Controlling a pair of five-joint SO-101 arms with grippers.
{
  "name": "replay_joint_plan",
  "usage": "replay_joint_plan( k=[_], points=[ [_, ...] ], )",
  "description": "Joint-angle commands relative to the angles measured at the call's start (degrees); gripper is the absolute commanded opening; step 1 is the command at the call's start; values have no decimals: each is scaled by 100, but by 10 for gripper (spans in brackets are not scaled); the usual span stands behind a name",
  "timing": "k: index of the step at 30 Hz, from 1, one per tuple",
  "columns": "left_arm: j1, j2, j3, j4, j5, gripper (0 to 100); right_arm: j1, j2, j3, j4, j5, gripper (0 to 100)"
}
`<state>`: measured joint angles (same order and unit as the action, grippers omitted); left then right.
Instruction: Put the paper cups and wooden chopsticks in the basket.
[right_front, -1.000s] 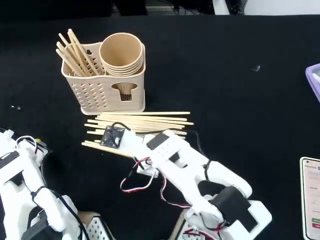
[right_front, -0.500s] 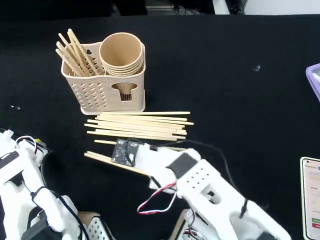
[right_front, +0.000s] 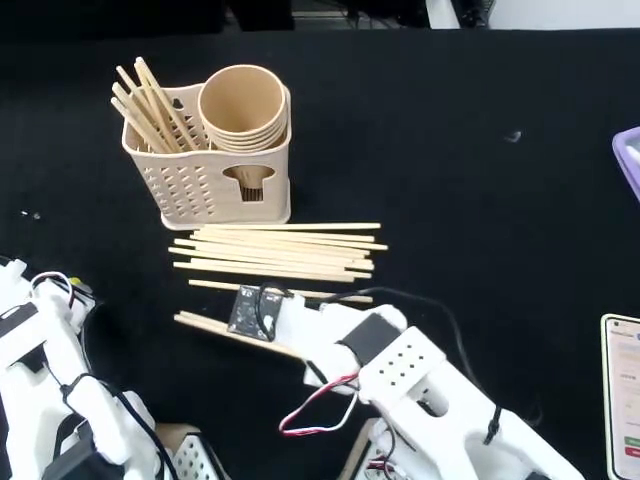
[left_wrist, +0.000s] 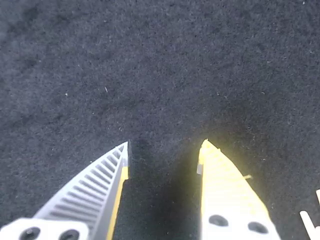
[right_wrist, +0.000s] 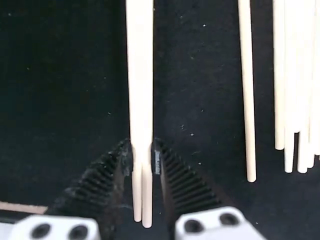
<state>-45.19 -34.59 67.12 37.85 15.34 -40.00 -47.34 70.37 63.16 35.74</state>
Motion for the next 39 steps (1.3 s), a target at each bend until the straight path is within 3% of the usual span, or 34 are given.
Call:
replay_joint_plan(
  k=[1, 4, 13, 21, 27, 32, 39],
  points=[
    [48, -123, -268, -62, 0, 224, -88, 848, -119, -413, -141, 141],
    [40, -123, -268, -62, 0, 224, -97, 1244, -418, -826, -519, 227],
    [22, -123, -268, -62, 0, 224, -738, 3363, -1956, -1811, -1143, 213],
    [22, -123, -268, -62, 0, 224, -738, 5112, -3248, -1336, -1169, 207],
    [22, -141, -268, -62, 0, 224, -765, 5077, -3134, -1371, -1134, 5],
    [22, -141, -268, -53, 0, 224, -527, 4382, -3099, -1125, -1169, 11],
    [48, -132, -259, -53, 0, 224, -114, 1411, -3248, -527, -1301, 11]
  ],
)
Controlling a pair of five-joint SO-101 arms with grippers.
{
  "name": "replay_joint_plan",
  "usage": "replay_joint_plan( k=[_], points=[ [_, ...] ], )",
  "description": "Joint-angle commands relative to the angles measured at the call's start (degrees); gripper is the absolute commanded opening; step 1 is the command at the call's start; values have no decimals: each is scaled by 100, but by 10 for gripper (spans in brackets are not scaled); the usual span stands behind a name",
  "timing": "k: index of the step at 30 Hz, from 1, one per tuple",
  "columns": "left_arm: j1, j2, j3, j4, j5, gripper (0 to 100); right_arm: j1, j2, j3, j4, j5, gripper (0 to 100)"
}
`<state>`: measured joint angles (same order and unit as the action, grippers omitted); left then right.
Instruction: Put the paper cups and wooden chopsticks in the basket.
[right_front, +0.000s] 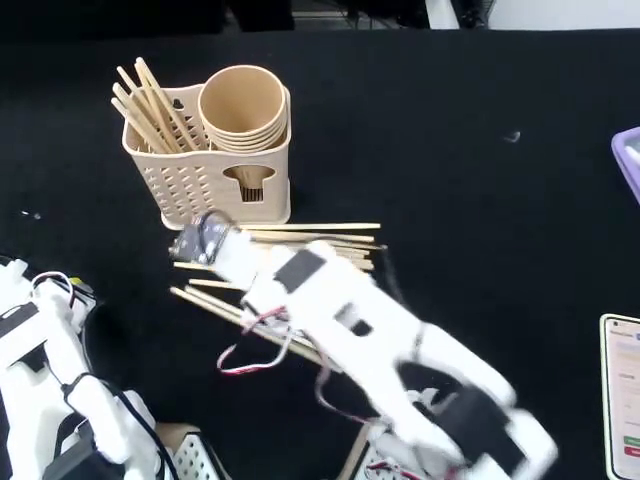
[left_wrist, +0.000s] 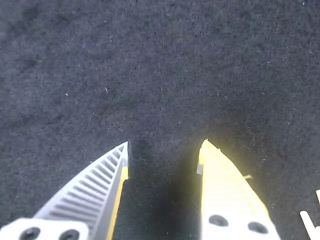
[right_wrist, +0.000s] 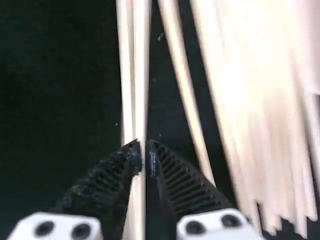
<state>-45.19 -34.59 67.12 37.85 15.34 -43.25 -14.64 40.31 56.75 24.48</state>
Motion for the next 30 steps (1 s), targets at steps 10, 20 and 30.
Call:
replay_joint_plan(
  k=[10, 20, 30],
  points=[
    [22, -105, -259, -53, 0, 224, 44, -3407, 22, 114, -958, 12],
    [40, -97, -259, -53, 0, 224, -1187, -1402, 1745, -985, -888, 229],
    [48, -105, -259, -53, 0, 224, -1108, 57, 1358, -1538, -844, 224]
  ],
)
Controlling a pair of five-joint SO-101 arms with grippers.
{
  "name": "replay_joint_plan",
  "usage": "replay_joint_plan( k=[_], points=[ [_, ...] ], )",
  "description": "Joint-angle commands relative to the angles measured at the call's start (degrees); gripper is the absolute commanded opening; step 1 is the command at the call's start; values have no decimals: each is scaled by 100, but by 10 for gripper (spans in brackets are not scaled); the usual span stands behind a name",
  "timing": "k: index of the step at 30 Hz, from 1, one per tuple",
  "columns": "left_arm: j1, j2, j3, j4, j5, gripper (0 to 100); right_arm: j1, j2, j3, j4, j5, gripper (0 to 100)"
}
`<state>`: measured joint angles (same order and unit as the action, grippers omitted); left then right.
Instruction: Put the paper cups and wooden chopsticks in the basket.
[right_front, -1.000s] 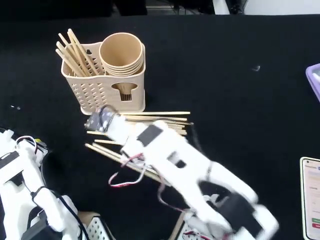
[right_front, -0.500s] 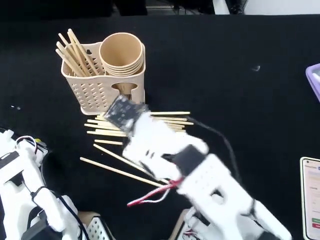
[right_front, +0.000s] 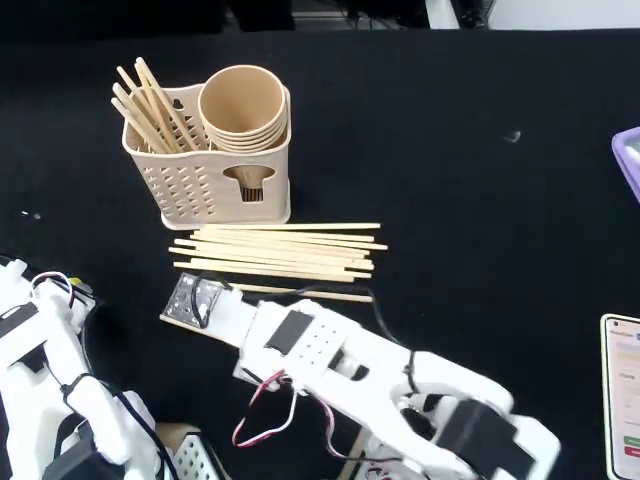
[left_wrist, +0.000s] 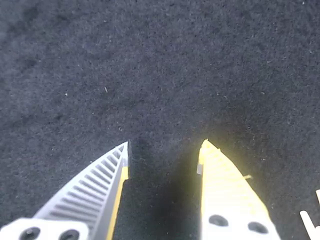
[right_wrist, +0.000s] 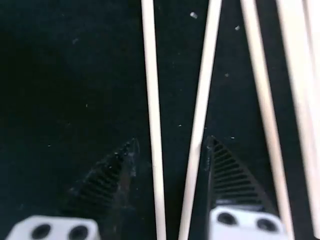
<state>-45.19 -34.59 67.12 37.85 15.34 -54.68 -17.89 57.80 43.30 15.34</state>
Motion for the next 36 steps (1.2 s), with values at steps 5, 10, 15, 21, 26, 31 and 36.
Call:
replay_joint_plan(
  k=[5, 10, 15, 21, 26, 31, 36],
  points=[
    [48, -105, -259, -62, 0, 224, 53, 963, -708, -396, 35, 218],
    [40, -114, -259, -62, 0, 224, 44, 1297, -919, -387, 35, 23],
    [31, -114, -259, -62, 0, 224, 123, 1182, -901, -281, 62, 12],
    [31, -123, -259, -62, 0, 224, 668, 189, -796, 211, 70, 10],
    [31, -114, -259, -62, 0, 224, 1116, -1367, -787, 888, 70, 10],
    [48, -114, -259, -62, 0, 224, 1231, -2923, -954, 1240, 35, 11],
    [57, -114, -259, -62, 0, 224, 1002, -3890, -1771, 598, 26, 11]
  ],
)
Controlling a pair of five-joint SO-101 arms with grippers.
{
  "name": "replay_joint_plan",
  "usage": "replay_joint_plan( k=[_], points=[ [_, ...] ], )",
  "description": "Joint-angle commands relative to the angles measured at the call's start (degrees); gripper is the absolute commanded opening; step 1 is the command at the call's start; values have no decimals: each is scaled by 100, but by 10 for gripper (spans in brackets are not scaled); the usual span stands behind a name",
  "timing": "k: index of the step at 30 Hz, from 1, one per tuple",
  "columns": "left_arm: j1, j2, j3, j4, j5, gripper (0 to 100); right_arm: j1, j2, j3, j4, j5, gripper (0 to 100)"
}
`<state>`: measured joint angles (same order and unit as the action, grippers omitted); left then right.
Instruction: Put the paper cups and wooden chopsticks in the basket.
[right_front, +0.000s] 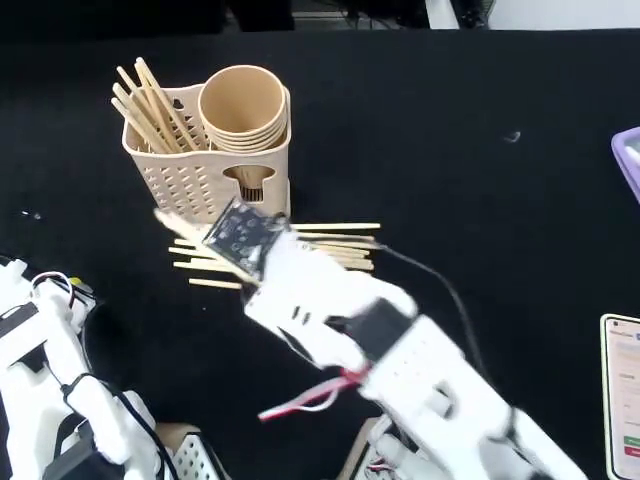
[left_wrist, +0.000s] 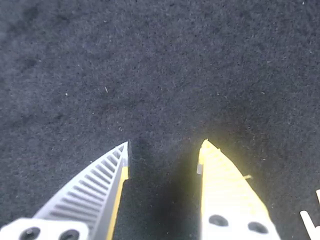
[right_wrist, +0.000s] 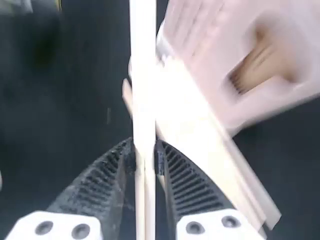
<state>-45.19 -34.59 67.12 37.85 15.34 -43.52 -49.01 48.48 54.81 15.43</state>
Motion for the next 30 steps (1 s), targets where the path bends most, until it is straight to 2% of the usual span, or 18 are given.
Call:
replay_joint_plan(
  k=[1, 8, 11, 22, 30],
  points=[
    [57, -114, -259, -62, 0, 224, -114, -760, -980, -870, 18, 11],
    [57, -114, -259, -62, 0, 224, -132, 347, -1174, -4492, 9, 11],
    [48, -114, -259, -62, 0, 224, -88, 1182, -1552, -5521, 9, 11],
    [57, -105, -259, -62, 0, 224, -9, 3969, -4400, -5626, 9, 11],
    [48, -105, -259, -62, 0, 224, -9, 4699, -4716, -5618, 9, 12]
  ],
)
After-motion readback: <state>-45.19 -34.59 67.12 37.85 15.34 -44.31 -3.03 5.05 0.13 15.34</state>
